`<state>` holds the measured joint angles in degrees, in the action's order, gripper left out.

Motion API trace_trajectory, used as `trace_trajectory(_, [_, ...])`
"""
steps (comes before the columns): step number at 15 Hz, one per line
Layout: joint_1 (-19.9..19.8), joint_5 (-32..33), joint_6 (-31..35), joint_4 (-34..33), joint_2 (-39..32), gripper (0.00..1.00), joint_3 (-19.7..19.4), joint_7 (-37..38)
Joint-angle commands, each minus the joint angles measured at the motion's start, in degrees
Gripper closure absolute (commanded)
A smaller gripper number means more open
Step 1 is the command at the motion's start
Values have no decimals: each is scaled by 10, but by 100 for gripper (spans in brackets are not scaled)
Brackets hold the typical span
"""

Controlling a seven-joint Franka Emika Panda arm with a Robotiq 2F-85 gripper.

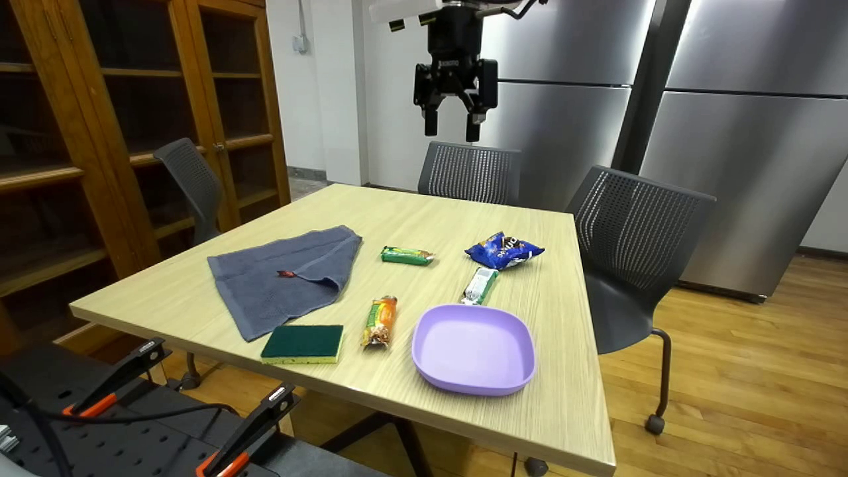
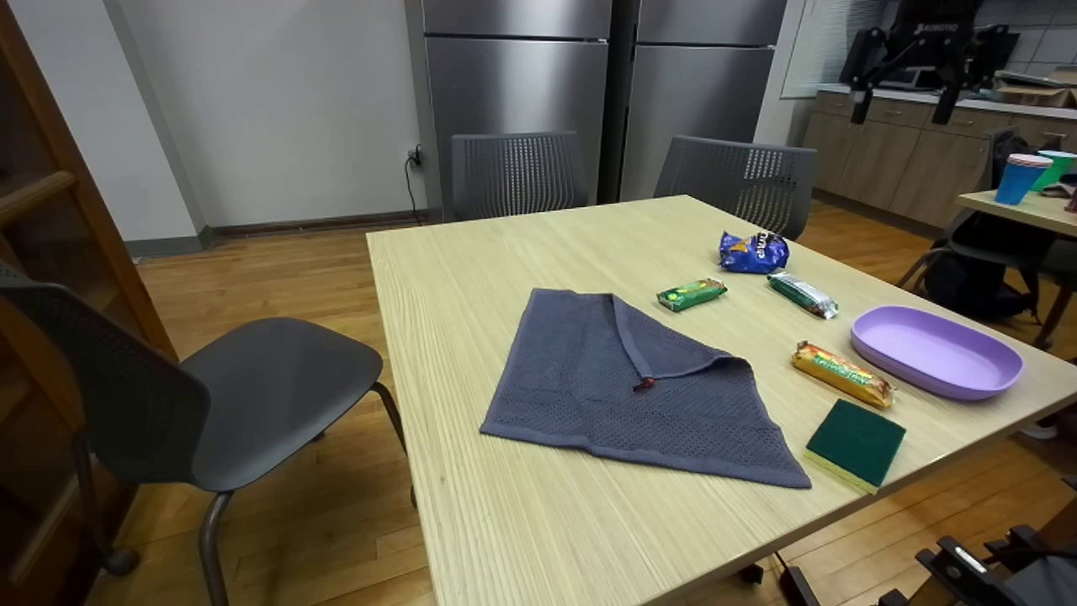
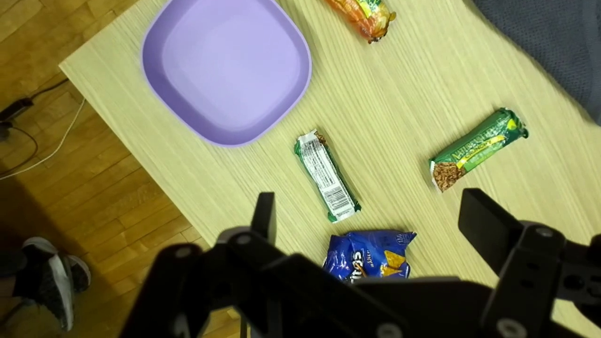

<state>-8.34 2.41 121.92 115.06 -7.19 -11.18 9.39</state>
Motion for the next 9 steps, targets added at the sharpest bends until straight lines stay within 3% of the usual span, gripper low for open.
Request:
trace_trajectory(1, [-13, -20, -14, -66, -60, 0, 2, -23])
trace_trajectory(9, [-33, -60, -31, -150, -153, 0, 5, -31])
